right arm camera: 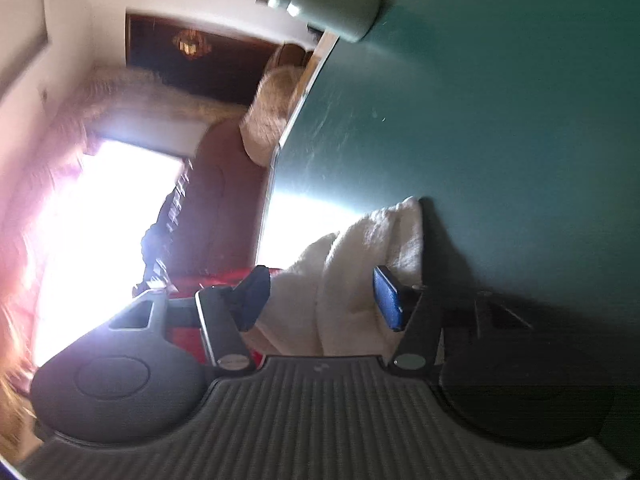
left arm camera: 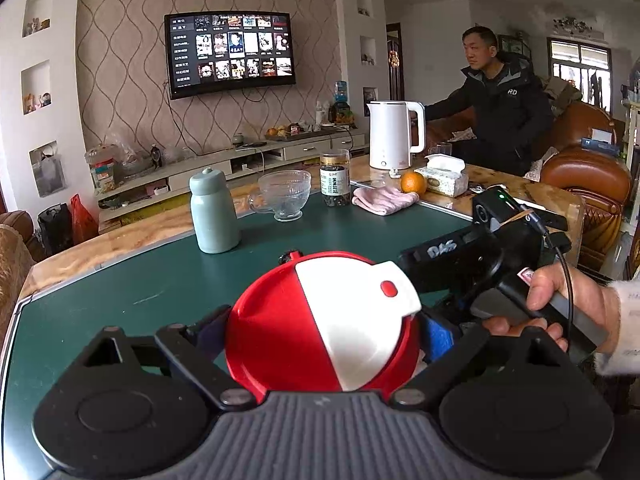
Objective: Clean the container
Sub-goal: 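Hold the red tumbler in the left gripper while the right gripper wipes the towel over it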
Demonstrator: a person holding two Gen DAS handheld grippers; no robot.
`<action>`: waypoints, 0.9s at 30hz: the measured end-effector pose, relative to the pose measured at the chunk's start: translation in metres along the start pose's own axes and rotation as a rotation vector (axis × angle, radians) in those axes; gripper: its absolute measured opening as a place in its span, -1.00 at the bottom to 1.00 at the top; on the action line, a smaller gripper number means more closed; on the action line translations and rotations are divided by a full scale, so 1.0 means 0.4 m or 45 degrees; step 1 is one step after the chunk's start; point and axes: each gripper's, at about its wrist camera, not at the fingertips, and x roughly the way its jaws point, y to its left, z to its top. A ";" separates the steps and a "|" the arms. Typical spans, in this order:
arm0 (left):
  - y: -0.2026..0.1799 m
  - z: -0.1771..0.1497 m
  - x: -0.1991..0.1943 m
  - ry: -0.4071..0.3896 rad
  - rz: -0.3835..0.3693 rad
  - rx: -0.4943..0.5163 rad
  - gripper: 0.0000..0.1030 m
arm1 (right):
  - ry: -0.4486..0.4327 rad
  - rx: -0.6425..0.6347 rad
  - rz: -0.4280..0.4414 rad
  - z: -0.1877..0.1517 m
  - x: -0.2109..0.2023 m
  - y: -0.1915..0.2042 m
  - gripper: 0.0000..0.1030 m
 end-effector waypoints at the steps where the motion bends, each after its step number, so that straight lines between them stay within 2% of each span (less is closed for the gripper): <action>1: 0.002 -0.001 -0.001 -0.001 0.001 -0.002 0.86 | 0.010 -0.012 -0.015 -0.001 0.003 0.008 0.28; 3: 0.007 -0.003 -0.003 -0.001 0.003 -0.006 0.86 | 0.033 -0.018 -0.029 -0.003 0.007 0.018 0.29; 4: 0.009 -0.004 -0.004 -0.001 0.004 -0.008 0.86 | 0.055 0.016 0.001 -0.001 0.006 0.011 0.29; 7: 0.017 -0.007 -0.007 -0.002 0.007 -0.014 0.86 | 0.123 0.162 0.175 -0.003 0.010 -0.033 0.26; 9: 0.021 -0.009 -0.008 -0.002 0.010 -0.019 0.86 | 0.139 0.222 0.235 -0.008 0.018 -0.056 0.16; 10: 0.019 -0.009 -0.008 -0.002 0.012 -0.021 0.86 | 0.145 0.249 0.253 -0.011 0.020 -0.066 -0.04; 11: 0.015 -0.008 -0.007 -0.002 0.016 -0.023 0.86 | 0.150 0.269 0.266 -0.014 0.023 -0.074 -0.36; 13: 0.015 -0.005 -0.003 -0.001 0.018 -0.034 0.86 | 0.157 0.287 0.278 -0.020 0.024 -0.087 -0.65; 14: 0.017 -0.004 -0.003 0.000 0.016 -0.037 0.86 | 0.155 0.288 0.281 -0.024 0.027 -0.090 -0.70; 17: 0.019 0.000 -0.002 0.005 0.011 -0.027 0.86 | 0.130 0.287 0.306 -0.030 0.021 -0.088 -0.75; 20: 0.019 0.004 0.000 0.010 0.007 -0.012 0.86 | 0.091 0.322 0.425 -0.027 0.010 -0.074 -0.75; 23: 0.014 0.008 0.005 0.014 0.004 0.000 0.86 | 0.063 0.283 0.521 -0.017 -0.002 -0.024 -0.75; 25: 0.008 0.010 0.011 0.017 0.002 0.004 0.86 | 0.057 0.223 0.479 -0.013 0.003 -0.008 -0.75; 27: 0.014 0.014 0.013 0.025 -0.002 -0.004 0.86 | 0.066 0.200 0.359 -0.017 0.019 -0.021 -0.75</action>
